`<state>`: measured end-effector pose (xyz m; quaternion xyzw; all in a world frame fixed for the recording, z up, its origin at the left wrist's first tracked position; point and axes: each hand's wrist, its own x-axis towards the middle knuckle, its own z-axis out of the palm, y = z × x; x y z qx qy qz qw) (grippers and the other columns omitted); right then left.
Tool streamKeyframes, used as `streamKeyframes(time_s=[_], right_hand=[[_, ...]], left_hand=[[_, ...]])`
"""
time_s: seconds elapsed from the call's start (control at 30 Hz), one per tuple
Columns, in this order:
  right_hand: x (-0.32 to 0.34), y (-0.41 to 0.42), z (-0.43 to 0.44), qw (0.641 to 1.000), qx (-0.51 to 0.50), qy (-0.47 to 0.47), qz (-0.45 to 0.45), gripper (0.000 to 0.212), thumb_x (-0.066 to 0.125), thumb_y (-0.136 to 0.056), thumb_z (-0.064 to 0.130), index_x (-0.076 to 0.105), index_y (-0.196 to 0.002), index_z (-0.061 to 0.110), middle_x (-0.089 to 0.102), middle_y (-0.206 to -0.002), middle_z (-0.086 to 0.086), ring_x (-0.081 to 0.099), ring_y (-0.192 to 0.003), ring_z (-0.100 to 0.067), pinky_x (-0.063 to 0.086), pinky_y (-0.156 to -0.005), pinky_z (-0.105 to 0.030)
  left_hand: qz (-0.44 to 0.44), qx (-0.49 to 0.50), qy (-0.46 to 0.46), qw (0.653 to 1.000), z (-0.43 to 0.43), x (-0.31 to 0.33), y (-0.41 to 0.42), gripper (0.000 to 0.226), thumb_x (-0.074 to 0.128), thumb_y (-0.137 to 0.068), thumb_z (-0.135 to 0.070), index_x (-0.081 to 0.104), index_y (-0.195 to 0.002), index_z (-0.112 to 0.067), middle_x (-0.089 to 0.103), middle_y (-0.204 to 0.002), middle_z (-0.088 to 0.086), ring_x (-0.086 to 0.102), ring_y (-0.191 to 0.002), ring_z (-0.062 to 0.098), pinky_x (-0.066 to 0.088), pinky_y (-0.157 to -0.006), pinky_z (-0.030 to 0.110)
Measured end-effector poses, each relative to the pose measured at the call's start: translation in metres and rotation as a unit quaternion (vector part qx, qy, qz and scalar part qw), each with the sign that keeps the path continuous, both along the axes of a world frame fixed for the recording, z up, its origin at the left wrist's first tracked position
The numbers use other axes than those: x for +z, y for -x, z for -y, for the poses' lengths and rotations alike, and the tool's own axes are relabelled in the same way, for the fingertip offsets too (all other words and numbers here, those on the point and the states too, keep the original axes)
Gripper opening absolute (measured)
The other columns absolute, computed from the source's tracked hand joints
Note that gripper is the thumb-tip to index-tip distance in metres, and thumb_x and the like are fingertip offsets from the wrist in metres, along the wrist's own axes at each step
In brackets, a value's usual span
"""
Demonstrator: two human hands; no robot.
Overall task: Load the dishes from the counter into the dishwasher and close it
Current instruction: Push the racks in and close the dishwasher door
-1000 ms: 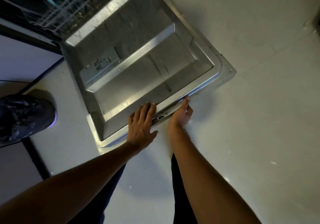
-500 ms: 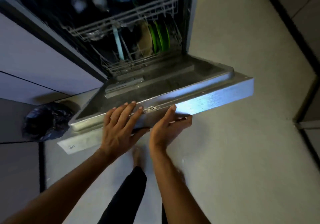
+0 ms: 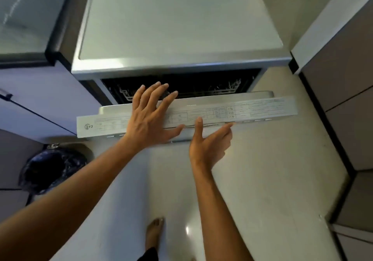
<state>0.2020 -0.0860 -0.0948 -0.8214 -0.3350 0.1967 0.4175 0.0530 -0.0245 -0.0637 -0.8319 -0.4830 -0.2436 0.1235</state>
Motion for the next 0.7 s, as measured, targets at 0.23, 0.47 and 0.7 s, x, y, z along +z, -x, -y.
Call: streamKeyframes(time_s=[0.23,0.47,0.7], right_hand=[[0.035,-0.009,-0.069,0.933,0.189,-0.074,0.296,0.090,0.067,-0.086,0.057,0.023,-0.158,0.025,0.012,-0.165,-0.014,0.010,-0.153,-0.031,0.014,-0.120,-0.058],[0.092,-0.030,-0.169,0.772,0.451,0.128,0.428,0.125,0.080,-0.068,0.061,-0.001,-0.159,0.033,-0.005,-0.168,-0.002,-0.008,-0.154,-0.024,-0.003,-0.121,-0.059],[0.103,-0.023,-0.191,0.784,0.453,0.134,0.402,0.102,0.080,-0.079,0.040,0.016,-0.158,0.036,0.010,-0.168,0.002,0.010,-0.154,-0.021,0.011,-0.123,-0.047]], left_hand=[[-0.028,0.029,0.048,0.998,-0.082,0.024,0.009,0.105,0.054,-0.069,-0.085,0.041,-0.148,-0.017,0.034,-0.156,0.013,0.025,-0.147,0.031,0.010,-0.117,0.062],[-0.006,0.040,0.044,0.998,-0.100,0.015,0.008,0.096,0.052,-0.075,-0.082,0.046,-0.145,-0.017,0.043,-0.152,0.006,0.042,-0.138,0.024,0.030,-0.107,0.048],[0.025,0.008,0.029,0.999,-0.130,0.042,0.000,0.052,0.070,-0.064,-0.065,0.063,-0.091,-0.021,0.063,-0.094,-0.003,0.055,-0.083,0.025,0.034,-0.069,0.036]])
